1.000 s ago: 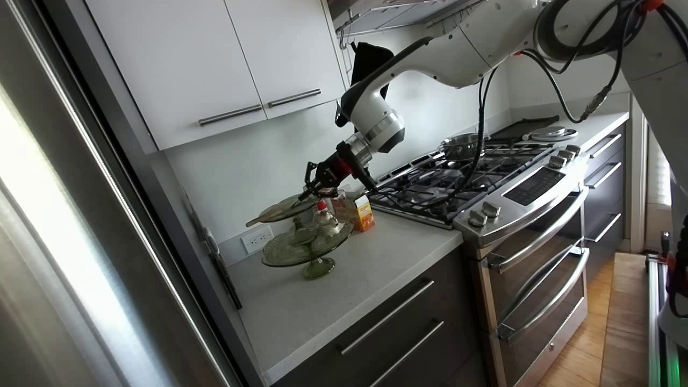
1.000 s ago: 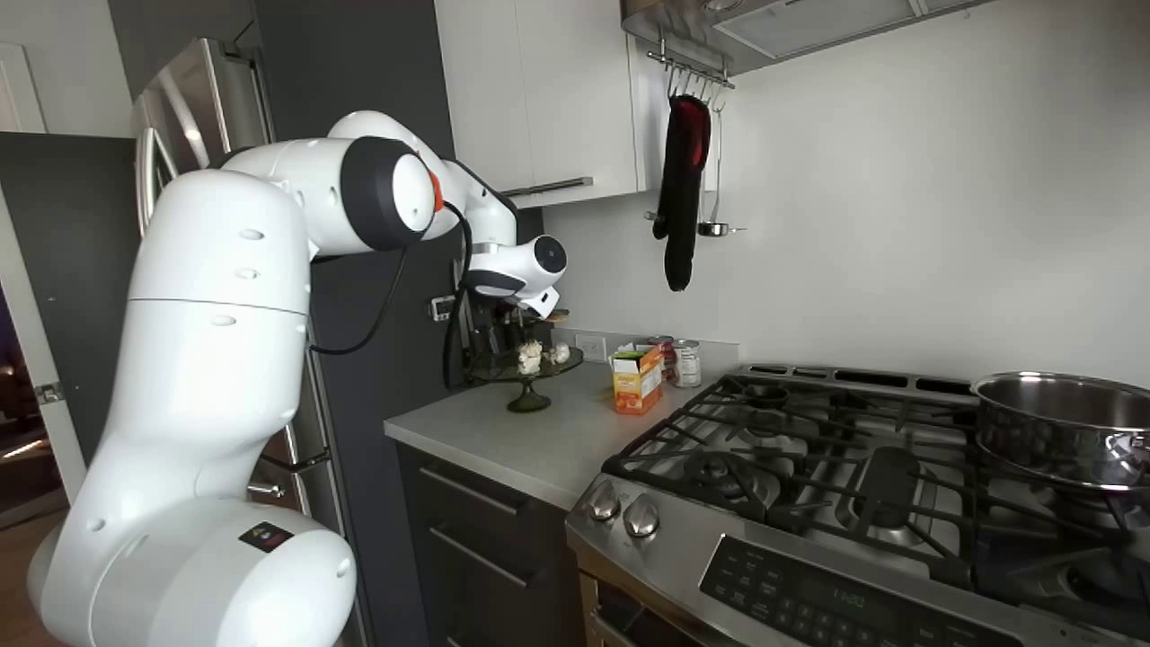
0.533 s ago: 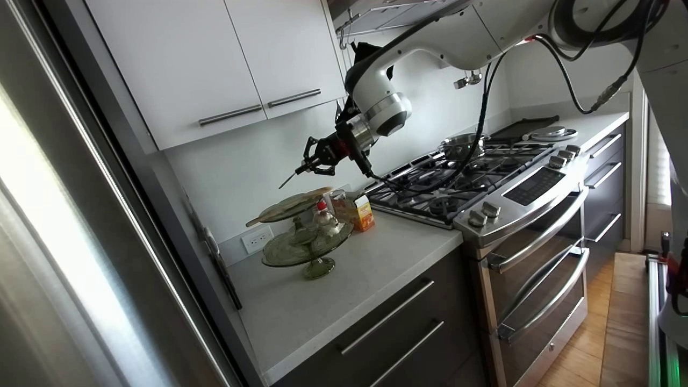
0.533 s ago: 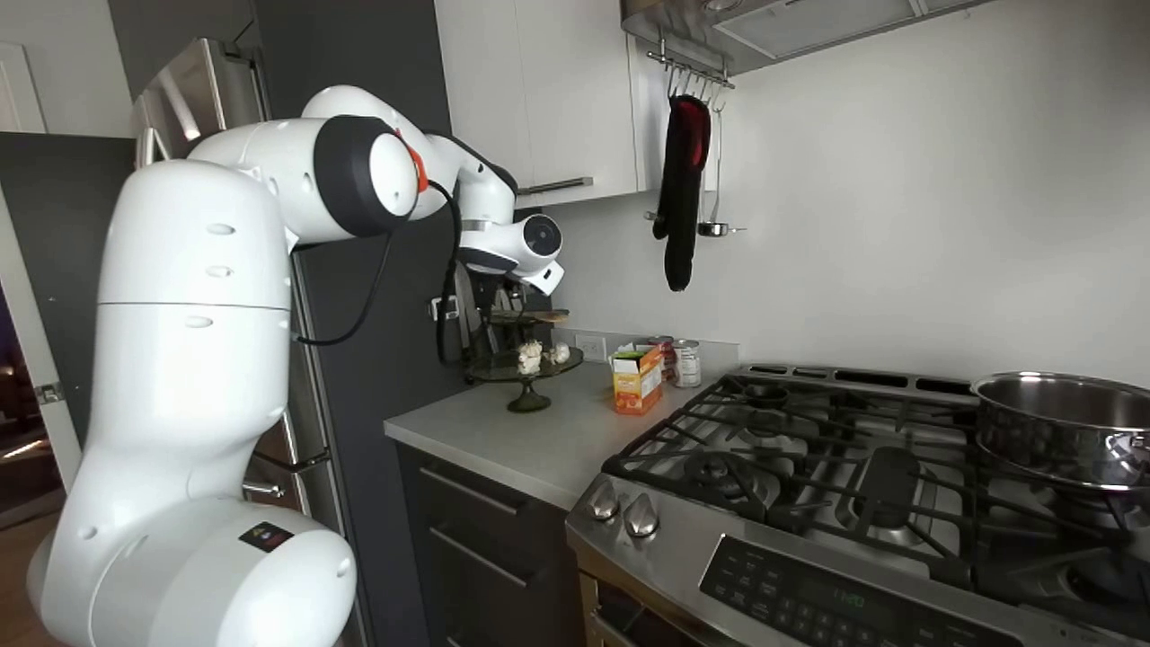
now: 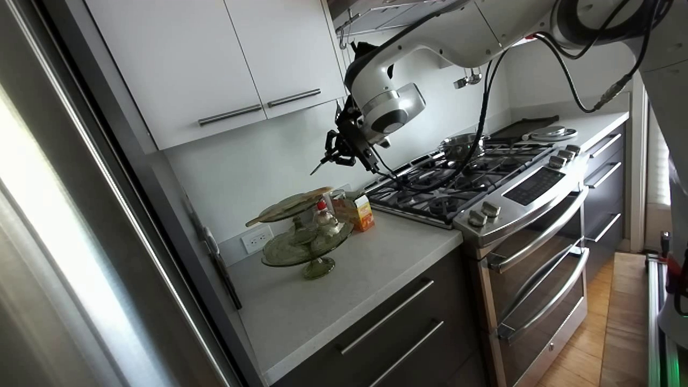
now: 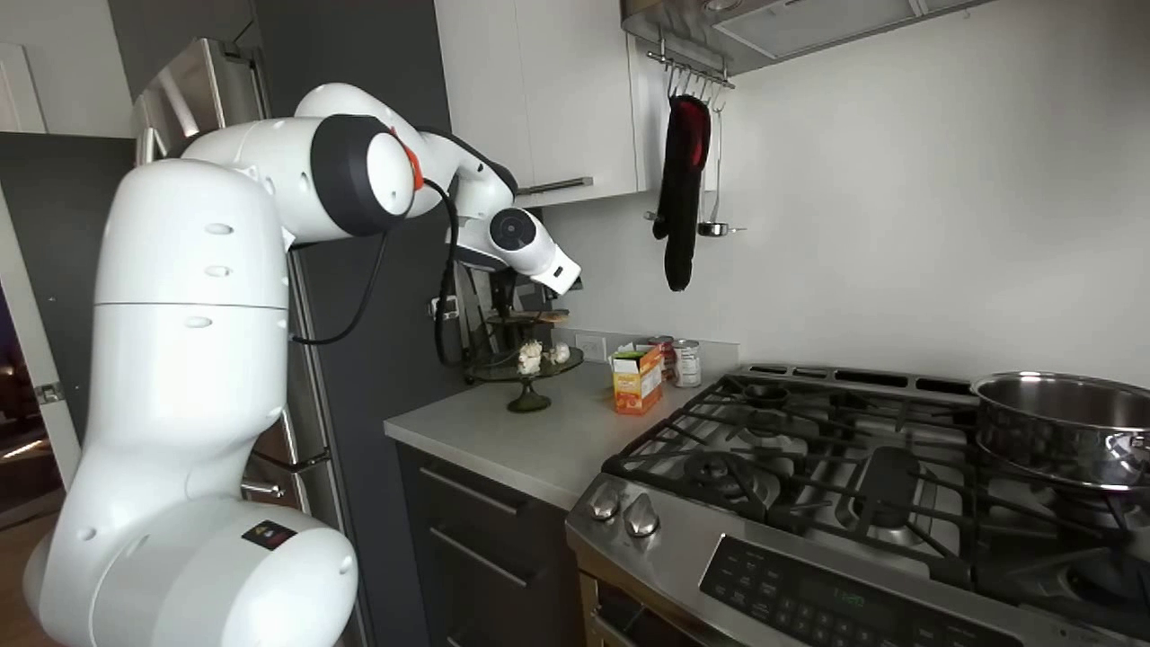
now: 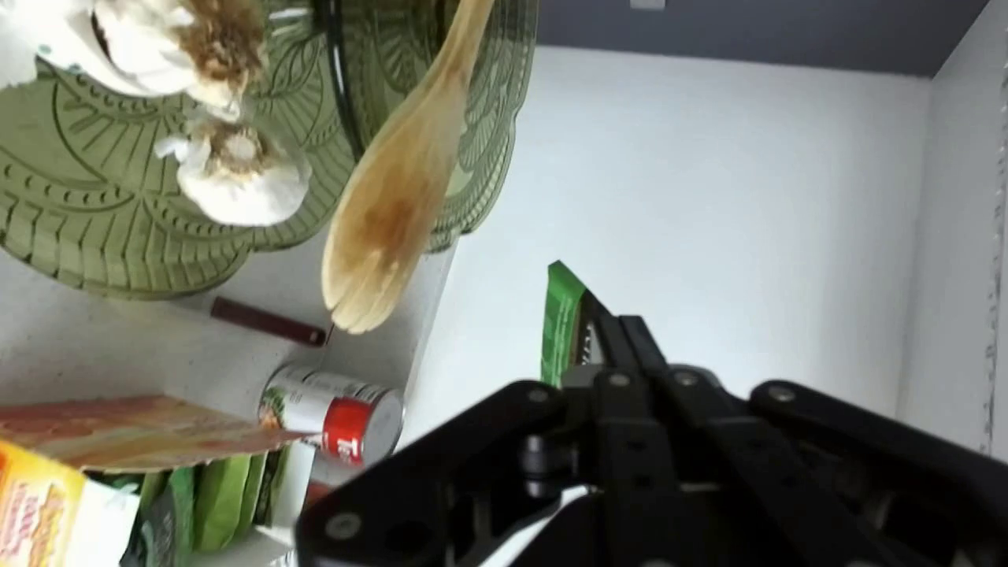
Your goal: Put the packet on the stand into box
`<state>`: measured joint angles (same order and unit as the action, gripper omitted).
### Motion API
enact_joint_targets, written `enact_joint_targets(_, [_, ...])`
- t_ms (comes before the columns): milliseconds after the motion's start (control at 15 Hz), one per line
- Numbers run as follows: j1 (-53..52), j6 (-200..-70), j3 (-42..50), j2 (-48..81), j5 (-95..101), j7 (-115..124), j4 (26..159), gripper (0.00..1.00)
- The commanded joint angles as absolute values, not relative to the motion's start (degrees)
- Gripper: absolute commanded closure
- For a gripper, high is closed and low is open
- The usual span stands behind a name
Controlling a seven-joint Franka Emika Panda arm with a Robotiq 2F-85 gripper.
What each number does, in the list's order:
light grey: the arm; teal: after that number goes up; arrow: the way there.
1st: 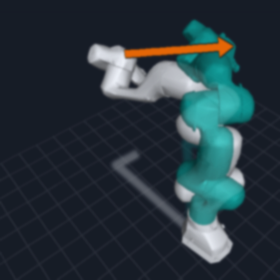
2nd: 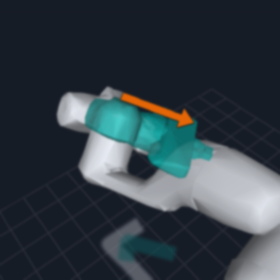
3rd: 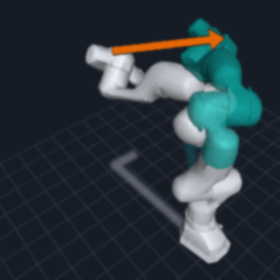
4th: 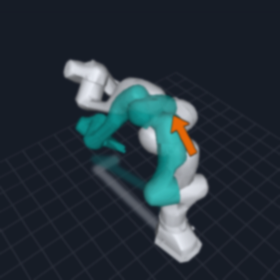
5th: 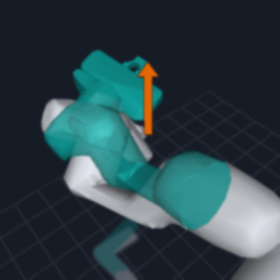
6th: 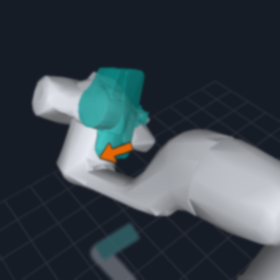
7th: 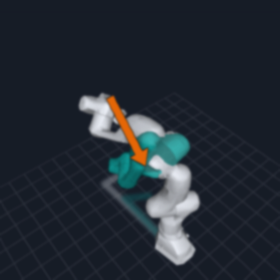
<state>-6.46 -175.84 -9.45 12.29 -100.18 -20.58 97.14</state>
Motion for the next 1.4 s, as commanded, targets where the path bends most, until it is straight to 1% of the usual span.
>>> enact_joint_targets(0, [-7.3, -183.9, -8.9, 14.3, -105.1, -23.6, 94.2, 1.00])
enact_joint_targets(200, [-7.2, -187.3, -8.4, 16.3, -105.1, -23.4, 92.4, 1.00])
enact_joint_targets(267, [-7.2, -186.8, -8.3, 17.0, -104.7, -23.6, 91.8, 1.00])
enact_joint_targets(333, [-6.7, -185.5, -8.9, 14.9, -103.1, -22.0, 94.1, 1.00])
enact_joint_targets(733, [-6.6, -185.5, -8.9, 15.3, -103.1, -22.0, 93.7, 0.99])
enact_joint_targets(1333, [-6.2, -191.3, -7.7, 25.8, -100.7, -20.2, 86.3, 1.00])
